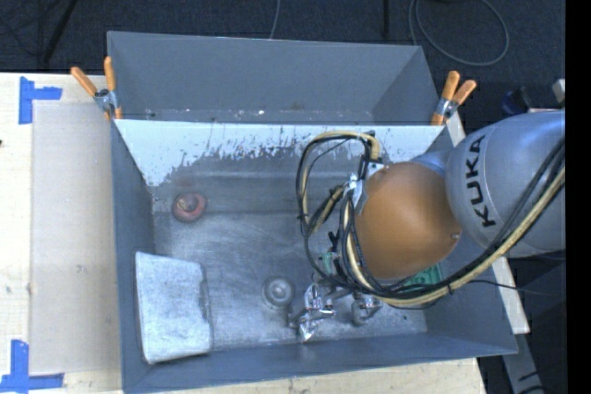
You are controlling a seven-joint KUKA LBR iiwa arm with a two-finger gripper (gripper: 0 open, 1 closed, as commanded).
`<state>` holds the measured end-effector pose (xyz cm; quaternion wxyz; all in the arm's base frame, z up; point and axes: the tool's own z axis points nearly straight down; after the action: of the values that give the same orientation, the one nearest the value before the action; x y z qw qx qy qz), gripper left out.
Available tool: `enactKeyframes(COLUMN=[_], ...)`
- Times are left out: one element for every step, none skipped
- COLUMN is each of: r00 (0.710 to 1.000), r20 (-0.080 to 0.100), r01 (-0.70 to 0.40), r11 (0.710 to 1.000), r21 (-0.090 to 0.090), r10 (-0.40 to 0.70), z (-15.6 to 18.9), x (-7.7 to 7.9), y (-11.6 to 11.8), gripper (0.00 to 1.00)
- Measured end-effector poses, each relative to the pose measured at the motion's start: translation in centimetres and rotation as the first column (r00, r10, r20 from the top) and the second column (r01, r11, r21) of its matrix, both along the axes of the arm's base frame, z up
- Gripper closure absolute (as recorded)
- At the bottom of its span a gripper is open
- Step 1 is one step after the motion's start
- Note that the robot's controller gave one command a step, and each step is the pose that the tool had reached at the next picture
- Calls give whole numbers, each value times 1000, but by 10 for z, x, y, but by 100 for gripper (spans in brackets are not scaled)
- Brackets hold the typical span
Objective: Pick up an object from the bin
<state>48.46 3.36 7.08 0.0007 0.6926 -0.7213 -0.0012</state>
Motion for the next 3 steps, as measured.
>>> enactKeyframes(r00=[1000,1000,1000], r20=[3,8,0], r01=[2,5,11], r11=[1000,1000,1000], r21=[0,1,1], r10=[-2,-5,-11], z=[2,93,95], x=[1,3,2], y=[0,1,2], gripper=[100,100,100])
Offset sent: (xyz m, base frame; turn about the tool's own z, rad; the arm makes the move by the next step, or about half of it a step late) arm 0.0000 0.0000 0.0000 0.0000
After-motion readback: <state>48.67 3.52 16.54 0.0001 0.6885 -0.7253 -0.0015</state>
